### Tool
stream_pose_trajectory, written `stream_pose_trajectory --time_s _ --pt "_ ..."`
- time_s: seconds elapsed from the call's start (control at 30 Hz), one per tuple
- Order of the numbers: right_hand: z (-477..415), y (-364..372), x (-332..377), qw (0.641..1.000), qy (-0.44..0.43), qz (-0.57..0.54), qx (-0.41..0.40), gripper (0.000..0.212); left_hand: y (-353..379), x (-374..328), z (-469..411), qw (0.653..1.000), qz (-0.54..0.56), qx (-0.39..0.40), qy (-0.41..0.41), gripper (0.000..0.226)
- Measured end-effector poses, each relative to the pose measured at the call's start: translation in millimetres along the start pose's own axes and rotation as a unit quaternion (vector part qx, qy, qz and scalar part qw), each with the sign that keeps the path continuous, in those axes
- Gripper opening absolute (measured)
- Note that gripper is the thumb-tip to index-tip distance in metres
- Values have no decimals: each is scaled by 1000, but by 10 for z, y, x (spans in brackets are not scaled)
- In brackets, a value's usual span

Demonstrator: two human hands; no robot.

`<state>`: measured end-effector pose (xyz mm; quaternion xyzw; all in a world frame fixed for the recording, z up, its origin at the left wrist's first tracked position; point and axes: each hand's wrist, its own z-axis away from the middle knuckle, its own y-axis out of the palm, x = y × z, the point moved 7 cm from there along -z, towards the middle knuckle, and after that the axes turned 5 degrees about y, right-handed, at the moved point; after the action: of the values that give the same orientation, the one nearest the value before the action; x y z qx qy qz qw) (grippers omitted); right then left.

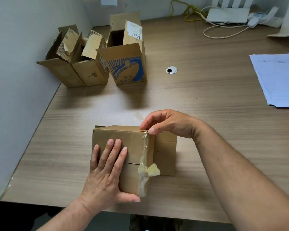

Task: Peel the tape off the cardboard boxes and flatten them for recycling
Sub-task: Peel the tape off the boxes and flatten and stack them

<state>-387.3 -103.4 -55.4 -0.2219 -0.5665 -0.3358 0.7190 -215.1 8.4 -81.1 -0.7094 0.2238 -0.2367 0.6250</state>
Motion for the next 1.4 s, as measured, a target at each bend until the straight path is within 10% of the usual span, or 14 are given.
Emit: stream_pose_trajectory --time_s 0.53,0.97,1.23,1.4 --pt "-112 -104 101 984 60 128 -106 12 -34 101 -172 996 7 80 -43 132" --pt "-234 -38 446 883 217 377 -178 18 -32 132 -269 993 -4 100 -69 130" --pt "-183 -20 309 883 169 384 -210 34 1 174 -333 992 10 108 -64 132" --pt "-9 -187 71 916 139 205 -317 31 52 365 -417 973 63 147 -169 145"
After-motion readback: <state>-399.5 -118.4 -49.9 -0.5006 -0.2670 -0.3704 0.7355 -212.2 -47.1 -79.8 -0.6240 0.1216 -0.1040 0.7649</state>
